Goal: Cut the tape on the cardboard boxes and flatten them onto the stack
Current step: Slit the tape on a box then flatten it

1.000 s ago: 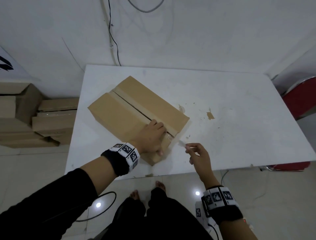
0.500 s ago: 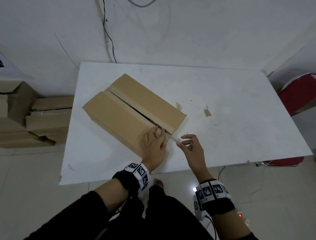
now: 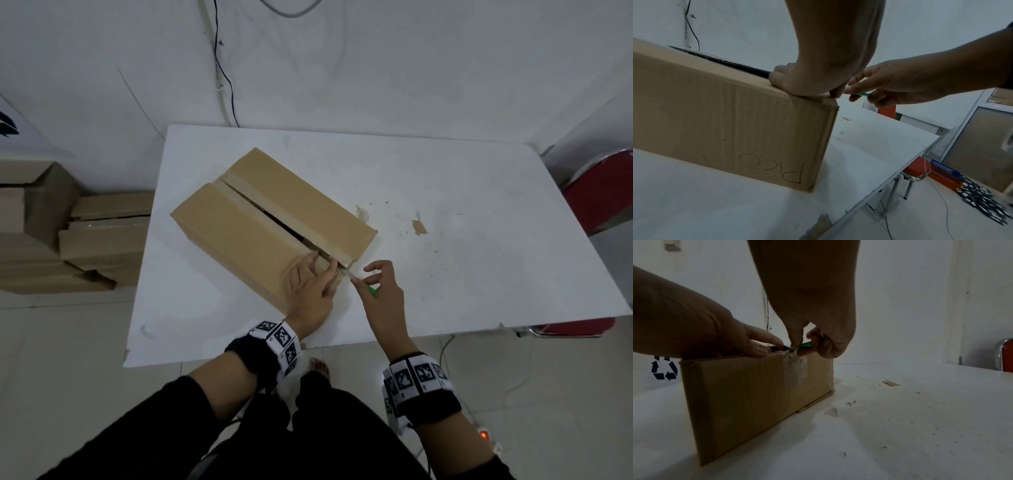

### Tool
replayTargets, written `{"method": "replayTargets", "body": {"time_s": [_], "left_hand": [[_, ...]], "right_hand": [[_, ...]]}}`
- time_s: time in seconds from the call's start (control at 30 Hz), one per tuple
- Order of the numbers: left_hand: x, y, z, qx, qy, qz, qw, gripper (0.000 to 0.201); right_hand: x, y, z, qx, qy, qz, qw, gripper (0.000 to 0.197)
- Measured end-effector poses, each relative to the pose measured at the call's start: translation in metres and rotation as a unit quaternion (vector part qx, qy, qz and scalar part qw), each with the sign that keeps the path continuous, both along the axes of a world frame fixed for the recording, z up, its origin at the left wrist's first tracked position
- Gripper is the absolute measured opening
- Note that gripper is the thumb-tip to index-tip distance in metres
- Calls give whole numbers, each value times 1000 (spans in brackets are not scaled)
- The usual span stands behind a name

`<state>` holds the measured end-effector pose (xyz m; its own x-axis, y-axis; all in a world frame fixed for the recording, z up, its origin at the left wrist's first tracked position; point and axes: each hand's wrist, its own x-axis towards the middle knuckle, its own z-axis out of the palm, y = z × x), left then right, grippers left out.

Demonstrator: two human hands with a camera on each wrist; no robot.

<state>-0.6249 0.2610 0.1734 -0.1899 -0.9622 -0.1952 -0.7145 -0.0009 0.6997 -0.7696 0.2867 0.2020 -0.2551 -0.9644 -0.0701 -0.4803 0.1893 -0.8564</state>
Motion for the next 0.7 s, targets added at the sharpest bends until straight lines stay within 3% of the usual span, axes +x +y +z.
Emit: {"method": "replayTargets", "body": {"time_s": [0.23,0.33,0.4,0.53,0.63,0.7], "left_hand": [[1,1,6,5,13,-10,1000,64],[3,-2,8,23,68,17,997,58],[2,-4,17,7,138,84,987,45],[2,-23,52,68,295,286,909,29],[2,-52,66,145,377,367,838,44],[0,-67,74,177,376,400,817,56]], "right_hand": [[-6,-14,-8,-38,38,-82,995,18],[-22,-16,-7,-39,5,-138,990,15],[-30,-30,-5,-41,5,-120,992,14],[-26,-81,1,-68,70,-60,993,19],[-21,-112,4,-63,70,-64,994,22],[-22,-118,1,-44,69,-54,995,23]]}}
